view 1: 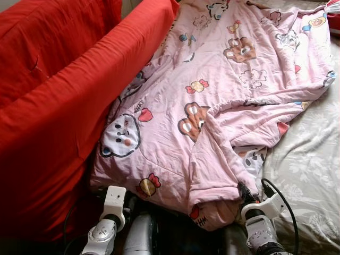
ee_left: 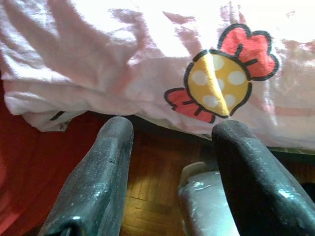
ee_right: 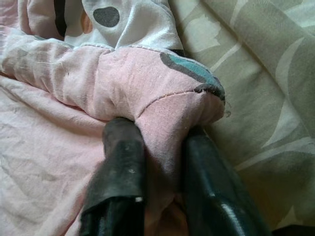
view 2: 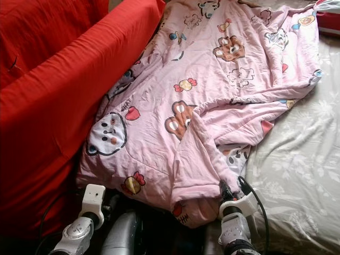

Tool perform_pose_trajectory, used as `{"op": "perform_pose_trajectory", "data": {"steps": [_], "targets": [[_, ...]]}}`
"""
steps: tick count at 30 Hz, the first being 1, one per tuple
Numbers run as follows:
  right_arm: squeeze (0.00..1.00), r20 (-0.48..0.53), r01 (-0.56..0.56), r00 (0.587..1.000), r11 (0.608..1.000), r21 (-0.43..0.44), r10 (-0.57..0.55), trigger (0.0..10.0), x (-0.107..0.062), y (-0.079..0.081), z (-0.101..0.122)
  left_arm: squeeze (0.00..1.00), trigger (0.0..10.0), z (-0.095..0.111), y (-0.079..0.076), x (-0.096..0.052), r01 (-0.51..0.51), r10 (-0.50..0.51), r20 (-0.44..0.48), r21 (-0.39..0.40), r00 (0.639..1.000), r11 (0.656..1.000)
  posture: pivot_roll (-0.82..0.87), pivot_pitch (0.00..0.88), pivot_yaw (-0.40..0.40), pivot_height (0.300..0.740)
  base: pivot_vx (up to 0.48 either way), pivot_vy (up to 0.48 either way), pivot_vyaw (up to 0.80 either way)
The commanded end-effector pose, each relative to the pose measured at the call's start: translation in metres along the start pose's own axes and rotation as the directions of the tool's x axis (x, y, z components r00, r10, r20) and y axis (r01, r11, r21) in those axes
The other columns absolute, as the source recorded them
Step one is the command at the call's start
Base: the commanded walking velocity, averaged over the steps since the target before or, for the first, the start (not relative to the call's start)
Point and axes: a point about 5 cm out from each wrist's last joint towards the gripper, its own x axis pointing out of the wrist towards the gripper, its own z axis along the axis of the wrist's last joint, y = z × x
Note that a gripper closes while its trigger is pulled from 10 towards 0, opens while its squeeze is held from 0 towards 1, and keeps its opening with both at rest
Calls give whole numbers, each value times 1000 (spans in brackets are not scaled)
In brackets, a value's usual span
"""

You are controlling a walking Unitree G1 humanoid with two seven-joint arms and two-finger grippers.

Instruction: Clean up the room

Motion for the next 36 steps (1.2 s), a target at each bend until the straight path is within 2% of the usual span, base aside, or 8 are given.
{"op": "perform_pose_trajectory", "data": {"steps": [1, 11, 21, 22, 23, 28, 31, 36], "targets": [[0, 0, 9, 1000, 1000, 2, -9, 0, -3, -5, -3, 0, 10000, -12, 1, -5, -6, 7, -58, 7, 998, 1000, 20, 174, 87, 635, 0, 0, 0], [0, -15, -19, 1000, 999, -32, 19, 0, -4, 2, -13, 0, 10000, -14, 2, -5, -11, 12, -67, 11, 998, 1000, 0, 157, 85, 635, 0, 0, 0], [0, -62, -60, 997, 972, -228, 47, 0, -7, 3, -20, 0, 10000, -27, 6, -10, -34, 36, -137, 16, 990, 999, -25, 130, 75, 635, 0, 0, 0], [0, -75, -73, 996, 960, -271, 54, 7451, -7, 5, -22, 0, 10000, -30, 11, -12, -58, 59, -159, 11, 986, 998, -27, 129, 73, 635, 0, 0, 0], [0, -79, -89, 995, 945, -315, 68, 10000, -6, 8, -22, 0, 10000, -35, 16, -15, -82, 81, -183, 3, 980, 997, -31, 131, 70, 635, 0, 0, 0], [0, -78, -138, 990, 891, -433, 116, 10000, -4, 17, -20, 0, 10000, -50, 28, -24, -169, 147, -251, -69, 957, 983, -39, 143, 65, 635, 0, 0, 0], [0, -64, -149, 988, 762, -630, 141, 10000, -3, 25, -15, 0, 10000, -59, 29, -31, -206, 173, -281, -93, 944, 974, -36, 158, 52, 635, 0, 0, 0], [0, -15, -108, 990, 692, -713, 139, 10000, -1, 28, -8, 0, 10000, -60, 25, -31, -203, 168, -286, -95, 943, 975, -25, 169, 41, 654, 0, 0, 0]]}}
